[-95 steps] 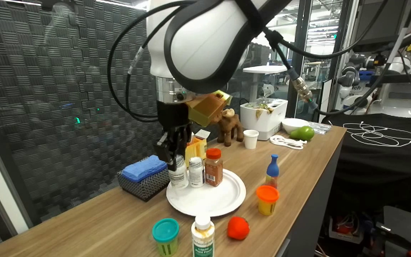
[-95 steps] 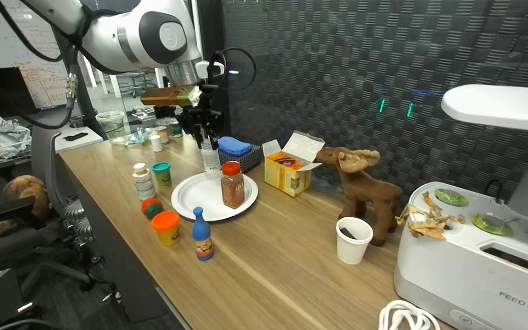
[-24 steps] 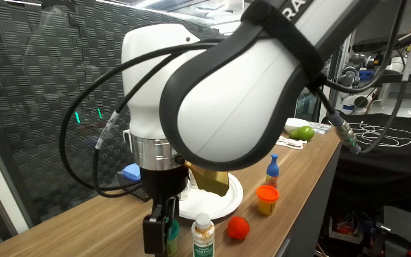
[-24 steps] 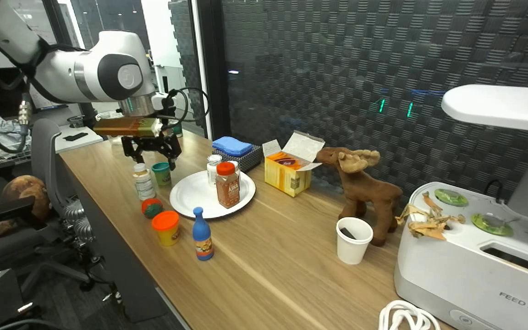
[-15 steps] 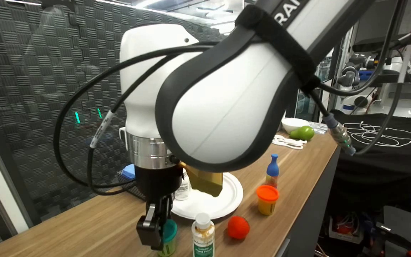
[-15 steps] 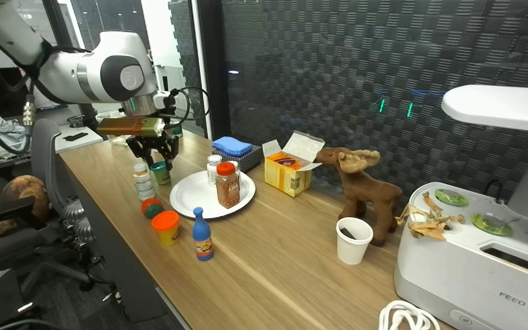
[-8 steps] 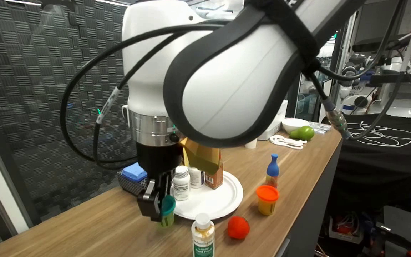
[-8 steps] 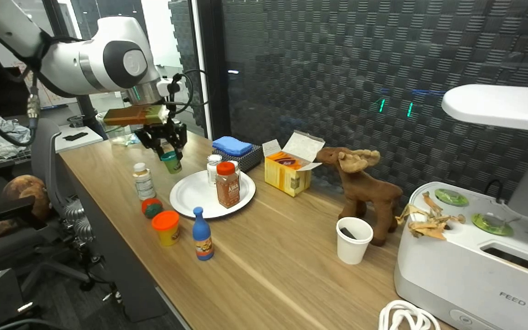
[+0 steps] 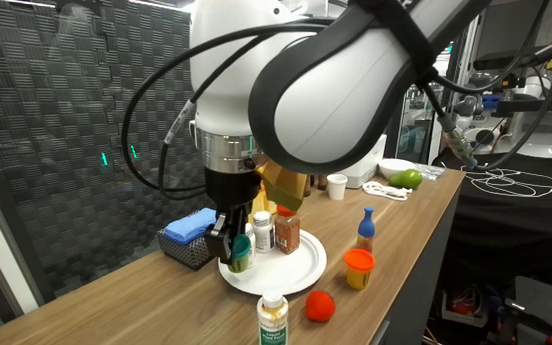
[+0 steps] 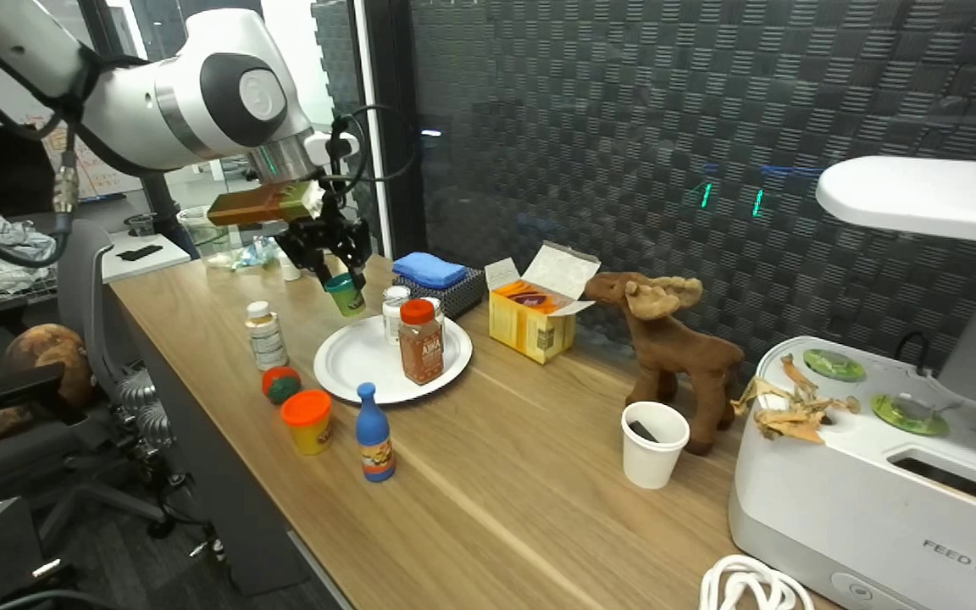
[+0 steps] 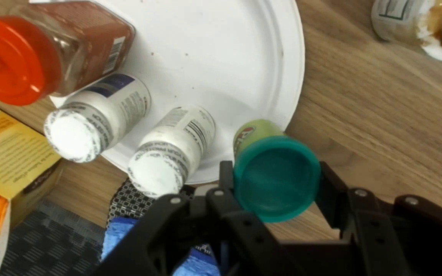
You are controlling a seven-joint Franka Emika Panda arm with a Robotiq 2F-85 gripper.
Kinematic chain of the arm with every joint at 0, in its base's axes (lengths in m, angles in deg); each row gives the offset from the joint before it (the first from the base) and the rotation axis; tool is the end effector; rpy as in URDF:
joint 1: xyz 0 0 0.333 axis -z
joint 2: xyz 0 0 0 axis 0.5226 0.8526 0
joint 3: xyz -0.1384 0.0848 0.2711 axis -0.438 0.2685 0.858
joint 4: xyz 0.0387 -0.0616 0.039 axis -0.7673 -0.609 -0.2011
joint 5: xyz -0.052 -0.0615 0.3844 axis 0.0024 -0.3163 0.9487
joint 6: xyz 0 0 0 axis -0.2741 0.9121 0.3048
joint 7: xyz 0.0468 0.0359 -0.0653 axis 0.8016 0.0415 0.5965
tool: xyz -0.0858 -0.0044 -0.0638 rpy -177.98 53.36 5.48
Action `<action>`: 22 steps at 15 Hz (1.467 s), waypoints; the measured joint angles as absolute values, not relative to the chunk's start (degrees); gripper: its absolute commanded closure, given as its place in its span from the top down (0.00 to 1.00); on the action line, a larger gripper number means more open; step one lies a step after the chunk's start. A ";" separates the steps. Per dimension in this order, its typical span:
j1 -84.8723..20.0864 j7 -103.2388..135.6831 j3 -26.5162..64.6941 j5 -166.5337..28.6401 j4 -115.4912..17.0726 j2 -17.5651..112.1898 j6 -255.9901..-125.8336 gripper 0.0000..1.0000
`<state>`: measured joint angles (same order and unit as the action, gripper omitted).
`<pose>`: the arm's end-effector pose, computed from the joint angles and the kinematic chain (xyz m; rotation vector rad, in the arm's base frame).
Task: Put the bottles on the tray
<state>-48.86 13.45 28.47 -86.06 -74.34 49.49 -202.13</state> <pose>0.5599 0.2378 0.2957 2.8789 0.7887 0.3211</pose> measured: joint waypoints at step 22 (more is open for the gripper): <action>-44.67 13.22 27.87 -78.69 -77.80 51.24 -204.21 0.59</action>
